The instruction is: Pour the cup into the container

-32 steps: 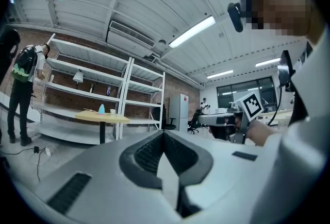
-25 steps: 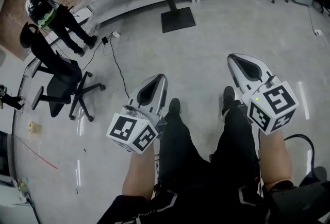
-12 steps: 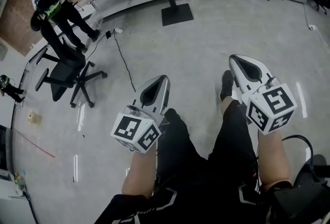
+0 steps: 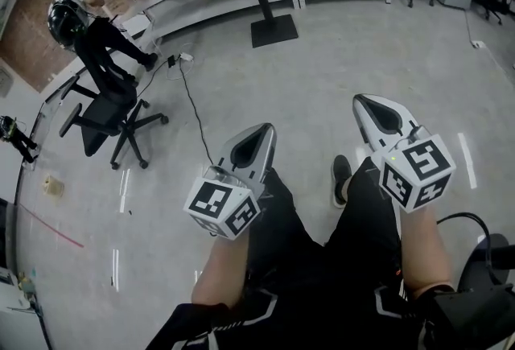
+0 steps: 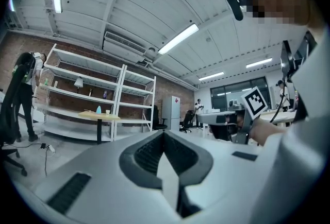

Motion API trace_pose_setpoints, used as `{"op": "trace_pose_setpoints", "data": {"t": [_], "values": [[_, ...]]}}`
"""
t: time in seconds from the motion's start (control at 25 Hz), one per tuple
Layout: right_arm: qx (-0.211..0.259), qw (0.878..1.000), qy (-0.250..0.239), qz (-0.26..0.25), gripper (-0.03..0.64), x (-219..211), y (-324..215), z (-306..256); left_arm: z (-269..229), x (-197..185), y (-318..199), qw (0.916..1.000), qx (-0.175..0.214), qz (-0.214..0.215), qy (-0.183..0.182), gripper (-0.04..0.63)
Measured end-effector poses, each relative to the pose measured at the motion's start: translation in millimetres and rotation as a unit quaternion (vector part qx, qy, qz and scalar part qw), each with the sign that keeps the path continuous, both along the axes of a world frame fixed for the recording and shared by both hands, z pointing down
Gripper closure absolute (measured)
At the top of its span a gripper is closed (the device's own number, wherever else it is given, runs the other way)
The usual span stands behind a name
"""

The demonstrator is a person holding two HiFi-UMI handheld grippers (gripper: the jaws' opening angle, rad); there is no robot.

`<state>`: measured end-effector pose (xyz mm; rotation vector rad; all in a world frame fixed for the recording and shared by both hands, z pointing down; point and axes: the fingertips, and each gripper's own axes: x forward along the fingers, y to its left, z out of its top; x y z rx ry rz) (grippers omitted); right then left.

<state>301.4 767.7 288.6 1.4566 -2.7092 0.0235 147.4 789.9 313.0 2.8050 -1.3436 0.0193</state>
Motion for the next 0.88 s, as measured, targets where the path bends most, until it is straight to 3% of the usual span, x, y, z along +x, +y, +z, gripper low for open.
{"op": "trace_pose_setpoints", "data": {"t": [0.88], "values": [[0.015,1.0,-0.008,0.008,0.617,2,-18,-13,5,0,-16,1.0,-0.002,0.0,0.003,0.595]]}}
